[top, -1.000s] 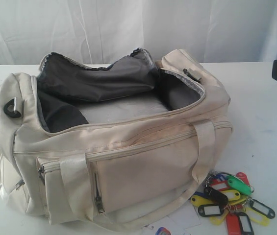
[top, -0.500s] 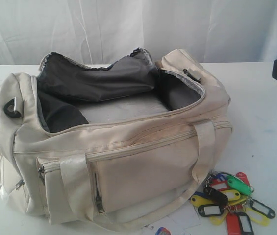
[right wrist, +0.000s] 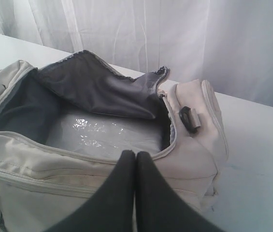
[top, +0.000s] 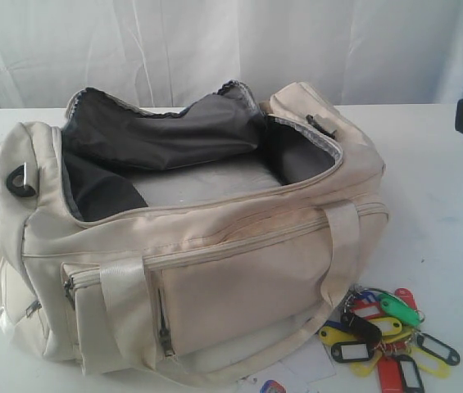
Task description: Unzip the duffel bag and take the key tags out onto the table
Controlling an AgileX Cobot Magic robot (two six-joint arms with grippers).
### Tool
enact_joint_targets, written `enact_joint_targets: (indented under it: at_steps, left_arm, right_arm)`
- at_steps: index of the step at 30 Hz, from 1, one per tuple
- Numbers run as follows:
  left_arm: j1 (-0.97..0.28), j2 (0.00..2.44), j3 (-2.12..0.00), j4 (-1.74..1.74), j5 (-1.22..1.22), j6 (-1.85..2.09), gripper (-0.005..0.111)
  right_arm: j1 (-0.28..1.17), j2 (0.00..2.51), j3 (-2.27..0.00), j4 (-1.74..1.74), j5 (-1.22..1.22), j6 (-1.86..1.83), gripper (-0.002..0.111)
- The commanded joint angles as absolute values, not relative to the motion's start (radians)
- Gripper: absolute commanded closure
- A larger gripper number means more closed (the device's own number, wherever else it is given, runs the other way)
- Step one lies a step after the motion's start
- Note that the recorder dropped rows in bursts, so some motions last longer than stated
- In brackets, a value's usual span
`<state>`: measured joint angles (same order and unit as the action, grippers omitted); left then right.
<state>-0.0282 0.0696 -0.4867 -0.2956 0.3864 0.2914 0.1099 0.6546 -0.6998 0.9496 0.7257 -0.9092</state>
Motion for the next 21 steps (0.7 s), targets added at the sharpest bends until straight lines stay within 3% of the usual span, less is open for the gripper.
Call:
enact_joint_targets:
  at_steps: [1, 15, 17, 21]
  left_arm:
    - [-0.004, 0.000, -0.354, -0.359, 0.278, 0.284, 0.107]
    - [0.017, 0.000, -0.046, -0.699, 0.049, 0.208, 0.107]
    - [0.017, 0.000, 0.000, -0.557, -0.036, -0.007, 0.107]
    - [0.024, 0.000, 0.000, -0.114, 0.033, -0.251, 0.107]
  right_arm:
    - [0.099, 0.648, -0.695, 0.953, 0.716, -0.907, 0.108]
    - [0.099, 0.648, -0.695, 0.953, 0.725, -0.907, 0.108]
    - [0.099, 0.648, -0.695, 0.953, 0.725, -0.907, 0.108]
    - [0.099, 0.649, -0.695, 0.953, 0.728, -0.907, 0.108]
